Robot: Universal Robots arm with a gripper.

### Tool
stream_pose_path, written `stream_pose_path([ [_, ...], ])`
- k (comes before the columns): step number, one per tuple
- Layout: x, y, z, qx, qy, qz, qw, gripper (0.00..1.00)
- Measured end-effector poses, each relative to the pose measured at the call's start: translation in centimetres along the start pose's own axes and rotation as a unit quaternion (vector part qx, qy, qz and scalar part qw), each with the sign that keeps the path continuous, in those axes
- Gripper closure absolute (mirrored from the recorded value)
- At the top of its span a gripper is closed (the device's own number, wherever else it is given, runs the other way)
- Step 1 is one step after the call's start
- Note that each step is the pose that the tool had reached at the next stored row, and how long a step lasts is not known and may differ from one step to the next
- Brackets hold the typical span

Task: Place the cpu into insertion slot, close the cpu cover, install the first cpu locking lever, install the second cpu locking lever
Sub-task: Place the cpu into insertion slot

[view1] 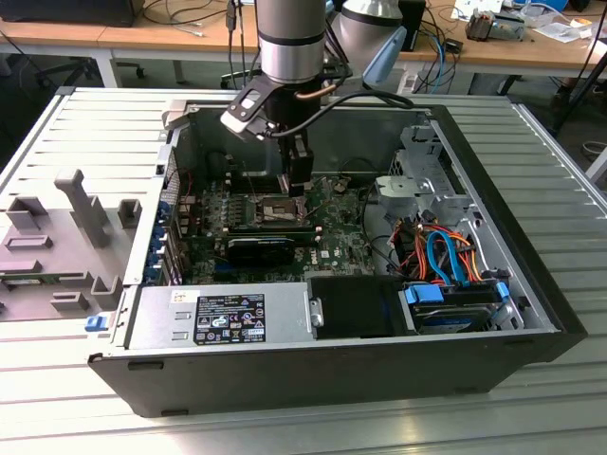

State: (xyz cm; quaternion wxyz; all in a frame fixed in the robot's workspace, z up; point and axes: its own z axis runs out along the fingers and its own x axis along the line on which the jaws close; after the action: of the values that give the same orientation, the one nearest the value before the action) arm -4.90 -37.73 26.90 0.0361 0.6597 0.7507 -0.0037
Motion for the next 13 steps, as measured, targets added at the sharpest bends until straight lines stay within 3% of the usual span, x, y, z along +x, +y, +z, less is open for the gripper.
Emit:
stream_pose_path([
  [6,0.01,-0.05,0.07,0.0017,-0.0003,0.031,0.9995,0.46],
  [9,0.02,-0.08,0.11,0.0020,0.0062,0.047,0.9989,0.46],
  [10,0.02,-0.11,0.12,0.0017,0.0107,0.050,0.9987,0.46],
  [13,0.04,-0.22,0.18,0.0014,0.0147,0.052,0.9985,0.46],
])
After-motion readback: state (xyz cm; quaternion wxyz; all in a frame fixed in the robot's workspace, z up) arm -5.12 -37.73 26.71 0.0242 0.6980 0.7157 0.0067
